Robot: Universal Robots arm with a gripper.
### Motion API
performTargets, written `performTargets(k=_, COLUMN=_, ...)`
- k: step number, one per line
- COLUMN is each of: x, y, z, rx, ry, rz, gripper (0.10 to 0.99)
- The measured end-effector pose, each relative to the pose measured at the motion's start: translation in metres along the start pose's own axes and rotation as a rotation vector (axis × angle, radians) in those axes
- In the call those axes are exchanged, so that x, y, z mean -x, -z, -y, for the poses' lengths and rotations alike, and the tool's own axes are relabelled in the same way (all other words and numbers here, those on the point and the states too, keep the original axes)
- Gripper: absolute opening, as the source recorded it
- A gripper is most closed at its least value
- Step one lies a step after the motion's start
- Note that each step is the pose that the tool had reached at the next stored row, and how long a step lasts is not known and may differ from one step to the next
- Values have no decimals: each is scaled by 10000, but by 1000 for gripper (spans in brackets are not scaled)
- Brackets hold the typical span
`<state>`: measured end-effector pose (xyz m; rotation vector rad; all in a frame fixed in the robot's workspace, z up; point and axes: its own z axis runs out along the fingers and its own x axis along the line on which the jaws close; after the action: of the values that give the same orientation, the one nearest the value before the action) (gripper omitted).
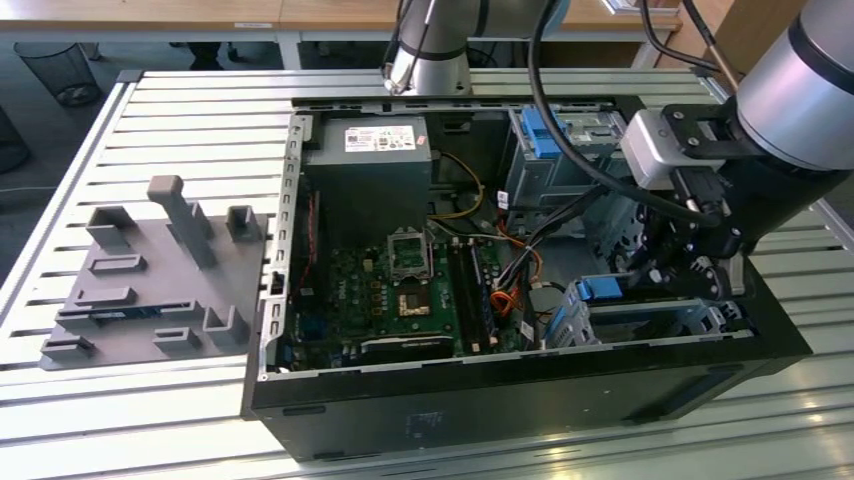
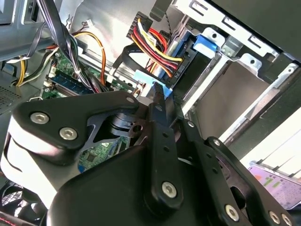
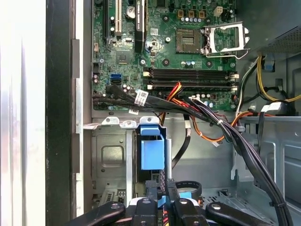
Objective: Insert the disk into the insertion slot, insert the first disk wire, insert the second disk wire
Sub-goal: 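Insert the second disk wire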
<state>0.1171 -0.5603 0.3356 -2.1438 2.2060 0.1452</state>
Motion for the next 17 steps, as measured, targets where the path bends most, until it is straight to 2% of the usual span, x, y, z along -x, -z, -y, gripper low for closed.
performTargets(k=6, x=6, y=52, z=-1, rx=7, ry=-1, rz=-4, gripper=208)
performTargets(k=8, x=7, y=64, z=-1, rx=10, ry=-2, rz=-6, gripper=106)
performTargets(k=17, x=14, y=118, z=-2, rx=12, ry=-2, rz=-12, gripper=106)
